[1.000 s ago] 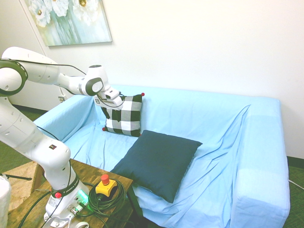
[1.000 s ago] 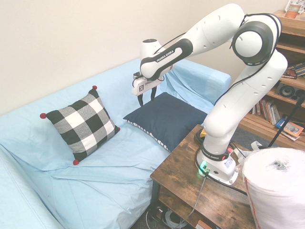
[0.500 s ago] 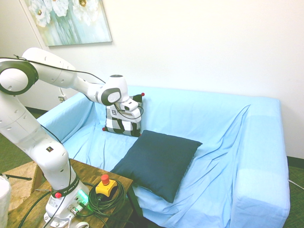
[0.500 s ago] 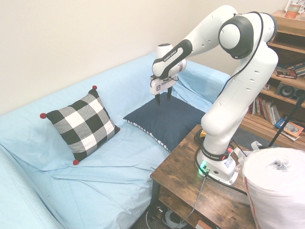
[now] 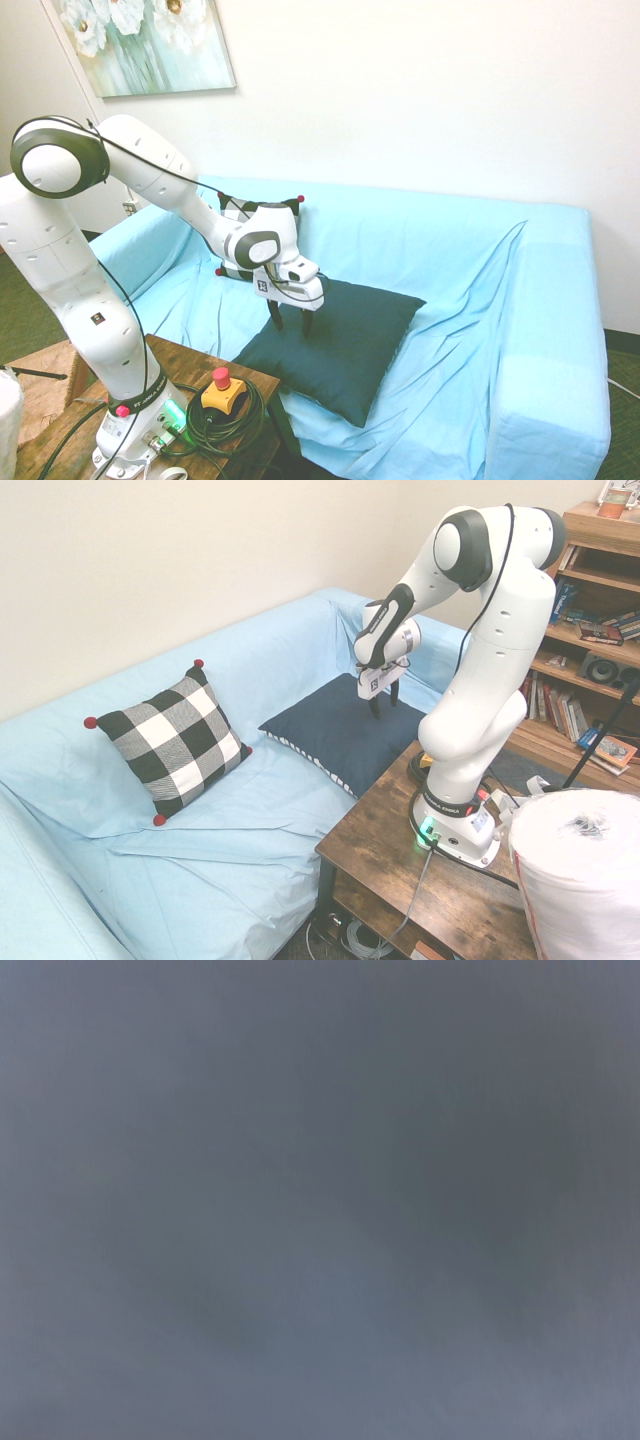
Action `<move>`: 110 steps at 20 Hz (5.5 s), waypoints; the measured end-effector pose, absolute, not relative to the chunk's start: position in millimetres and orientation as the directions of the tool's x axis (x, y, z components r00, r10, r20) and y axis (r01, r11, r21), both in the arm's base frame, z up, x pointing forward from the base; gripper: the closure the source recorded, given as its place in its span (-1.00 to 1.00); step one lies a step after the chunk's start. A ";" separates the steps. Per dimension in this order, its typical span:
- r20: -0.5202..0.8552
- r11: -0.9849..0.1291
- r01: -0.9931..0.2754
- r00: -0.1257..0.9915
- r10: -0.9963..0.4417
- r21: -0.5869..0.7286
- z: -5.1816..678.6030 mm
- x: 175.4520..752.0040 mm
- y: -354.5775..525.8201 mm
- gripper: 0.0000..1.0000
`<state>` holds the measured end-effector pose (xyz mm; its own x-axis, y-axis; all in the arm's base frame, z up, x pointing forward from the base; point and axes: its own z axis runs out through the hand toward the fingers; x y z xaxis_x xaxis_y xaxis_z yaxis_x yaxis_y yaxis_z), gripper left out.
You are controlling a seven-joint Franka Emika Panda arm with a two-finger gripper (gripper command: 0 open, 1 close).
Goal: Lift the pillow
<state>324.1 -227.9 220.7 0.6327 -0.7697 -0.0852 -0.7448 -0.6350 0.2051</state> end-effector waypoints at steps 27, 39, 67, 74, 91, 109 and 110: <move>-0.193 -0.595 -0.775 0.564 -0.803 0.212 86.6 234.9 -244.7 -1.00; -0.170 -0.603 -0.771 0.579 -0.797 0.203 58.1 268.9 -231.0 -1.00; 0.074 -0.638 -0.768 0.634 -0.770 -0.056 289.3 523.6 -175.7 -1.00; 0.134 -0.639 -0.761 0.625 -0.769 -0.115 338.0 592.5 -175.1 -1.00; 0.182 -0.617 -0.753 0.590 -0.787 -0.230 408.4 763.1 -160.7 -1.00; 0.083 -0.646 -0.762 0.642 -0.762 -0.047 411.8 672.7 -35.8 -1.00; 0.081 -0.645 -0.764 0.641 -0.763 -0.037 406.7 664.3 -29.0 -1.00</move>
<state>664.3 -29.0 406.7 0.6408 -0.7635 0.0807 -0.7635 -0.6447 -0.0372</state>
